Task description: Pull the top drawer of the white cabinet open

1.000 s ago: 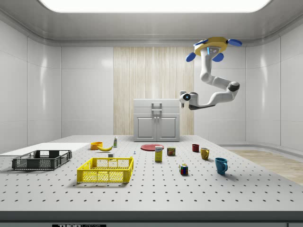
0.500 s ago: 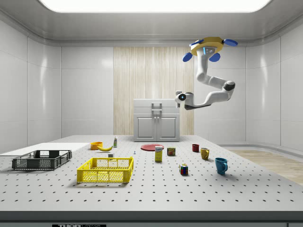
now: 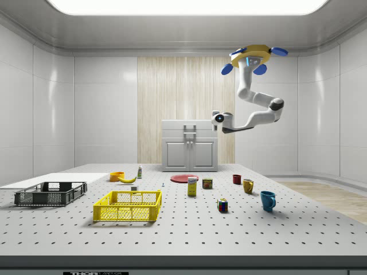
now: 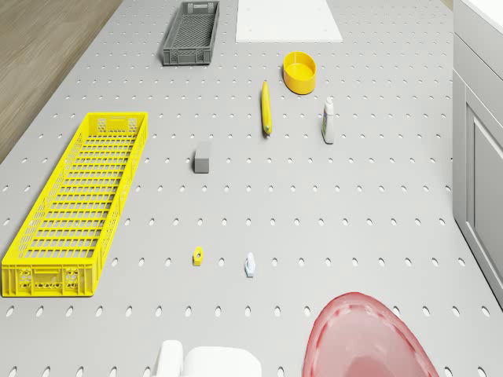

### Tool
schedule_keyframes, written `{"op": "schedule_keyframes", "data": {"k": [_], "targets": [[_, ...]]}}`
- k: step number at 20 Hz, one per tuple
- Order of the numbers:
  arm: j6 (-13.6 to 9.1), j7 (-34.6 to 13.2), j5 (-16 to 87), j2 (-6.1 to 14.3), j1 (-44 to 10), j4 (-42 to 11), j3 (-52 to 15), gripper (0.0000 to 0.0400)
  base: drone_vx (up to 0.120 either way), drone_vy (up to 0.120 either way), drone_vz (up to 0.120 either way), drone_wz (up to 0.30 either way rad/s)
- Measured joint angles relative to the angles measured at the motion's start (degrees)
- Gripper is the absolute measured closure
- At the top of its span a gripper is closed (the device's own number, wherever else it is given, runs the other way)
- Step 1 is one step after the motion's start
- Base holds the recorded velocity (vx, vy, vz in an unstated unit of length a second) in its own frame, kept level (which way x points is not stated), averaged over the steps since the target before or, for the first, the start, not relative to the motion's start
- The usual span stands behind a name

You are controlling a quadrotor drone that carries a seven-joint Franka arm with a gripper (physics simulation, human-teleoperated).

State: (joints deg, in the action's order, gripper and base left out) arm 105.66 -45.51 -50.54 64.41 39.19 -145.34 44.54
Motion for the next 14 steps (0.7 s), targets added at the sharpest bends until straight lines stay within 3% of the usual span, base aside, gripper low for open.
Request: {"op": "schedule_keyframes", "data": {"k": [14], "targets": [[9.9,2.9,-8.8,-2.0,3.9,-4.2,-8.4,0.0095,0.0,0.0,0.0,0.0]]}}
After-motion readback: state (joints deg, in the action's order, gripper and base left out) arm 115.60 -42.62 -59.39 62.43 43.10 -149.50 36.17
